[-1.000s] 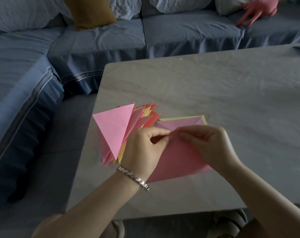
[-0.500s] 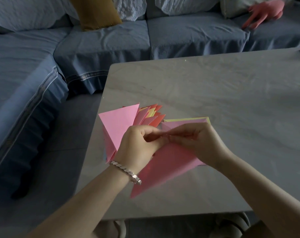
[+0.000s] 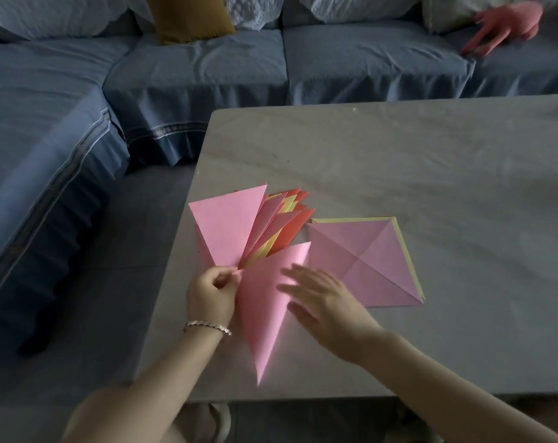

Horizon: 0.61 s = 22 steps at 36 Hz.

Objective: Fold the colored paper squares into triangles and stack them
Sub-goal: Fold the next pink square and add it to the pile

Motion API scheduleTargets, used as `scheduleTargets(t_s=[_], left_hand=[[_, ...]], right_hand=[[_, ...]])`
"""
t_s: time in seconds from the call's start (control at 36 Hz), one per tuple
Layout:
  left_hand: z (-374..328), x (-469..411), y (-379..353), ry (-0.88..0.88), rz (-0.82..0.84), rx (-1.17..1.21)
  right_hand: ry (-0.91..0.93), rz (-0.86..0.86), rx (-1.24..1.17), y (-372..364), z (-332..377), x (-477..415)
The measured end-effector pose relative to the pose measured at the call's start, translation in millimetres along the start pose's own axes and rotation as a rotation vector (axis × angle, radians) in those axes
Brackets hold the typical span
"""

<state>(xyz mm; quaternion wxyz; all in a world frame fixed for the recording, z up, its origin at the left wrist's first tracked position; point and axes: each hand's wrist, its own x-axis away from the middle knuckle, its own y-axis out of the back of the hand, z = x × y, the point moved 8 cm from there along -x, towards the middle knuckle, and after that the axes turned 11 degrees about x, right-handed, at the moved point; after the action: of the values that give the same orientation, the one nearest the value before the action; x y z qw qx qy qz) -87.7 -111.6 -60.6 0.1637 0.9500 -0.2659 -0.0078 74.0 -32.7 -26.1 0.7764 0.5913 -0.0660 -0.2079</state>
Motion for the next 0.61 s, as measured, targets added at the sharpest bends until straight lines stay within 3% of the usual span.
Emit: scheduleTargets(t_s=[0.08,0.17,0.33,0.61], left_hand=[[5,1,0,-0.008,-0.027,-0.039],[7,1,-1,-0.015,-0.034,-0.055],[16,-1,-1,-0.008,-0.033,-0.044],[19,-2,0,-0.004,-0.031,-0.054]], right_hand=[[0.083,0.209,0.074,-27,21,-2],[0.076,0.294,0.123,-49,19,-1],[-0.044,0.24,0.195,-50,6,4],[-0.337,0.293,0.298,-52,-43,-21]])
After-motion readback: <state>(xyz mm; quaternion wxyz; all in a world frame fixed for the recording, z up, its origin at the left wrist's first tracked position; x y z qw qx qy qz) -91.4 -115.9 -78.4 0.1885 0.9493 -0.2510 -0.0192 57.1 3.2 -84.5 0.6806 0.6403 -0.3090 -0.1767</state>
